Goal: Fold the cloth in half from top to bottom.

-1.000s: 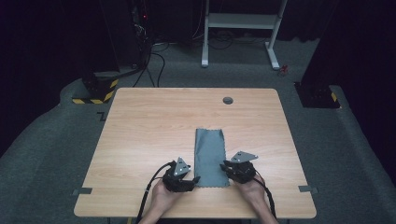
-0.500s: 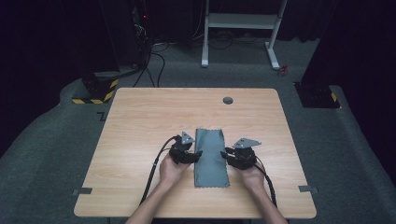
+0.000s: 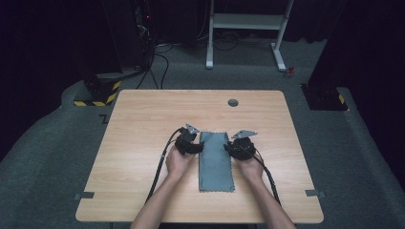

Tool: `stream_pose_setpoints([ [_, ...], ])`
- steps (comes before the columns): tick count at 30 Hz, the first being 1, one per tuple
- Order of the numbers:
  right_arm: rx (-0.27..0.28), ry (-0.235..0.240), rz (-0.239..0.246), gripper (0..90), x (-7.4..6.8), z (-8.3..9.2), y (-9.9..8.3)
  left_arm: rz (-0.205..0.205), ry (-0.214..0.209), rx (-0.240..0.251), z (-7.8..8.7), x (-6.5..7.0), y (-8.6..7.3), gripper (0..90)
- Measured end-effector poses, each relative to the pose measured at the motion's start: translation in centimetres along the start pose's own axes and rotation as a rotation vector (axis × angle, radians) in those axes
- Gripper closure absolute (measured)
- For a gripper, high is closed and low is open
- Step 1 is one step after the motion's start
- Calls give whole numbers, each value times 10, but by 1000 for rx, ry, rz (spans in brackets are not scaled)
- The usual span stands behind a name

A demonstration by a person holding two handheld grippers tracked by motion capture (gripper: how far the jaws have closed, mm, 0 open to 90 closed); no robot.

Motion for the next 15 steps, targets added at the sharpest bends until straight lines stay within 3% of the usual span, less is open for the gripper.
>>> stream_pose_setpoints([
  [2,-7,-24,-14,730,8,-1,2,-2,22,0,-1,-3,3,420],
  [6,-2,-62,-15,718,17,-4,9,38,15,-12,-6,-7,7,416],
  [10,-12,-51,-78,694,24,-10,9,55,4,-15,-9,-8,10,410],
  [12,-24,-48,-90,685,25,-13,10,37,4,-14,-10,-10,12,409],
  [15,-2,-56,-95,677,27,-14,17,55,1,-22,-12,-12,14,391],
])
Point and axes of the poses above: each handheld gripper's, and its own axes: z roughly backward along the jaws, y roughly out of its top, x roughly to its right, the point moved 8 cm from there along -z, roughly forward along the jaws, and after that the axes turned 10 degrees about z, right-handed, at the moved point
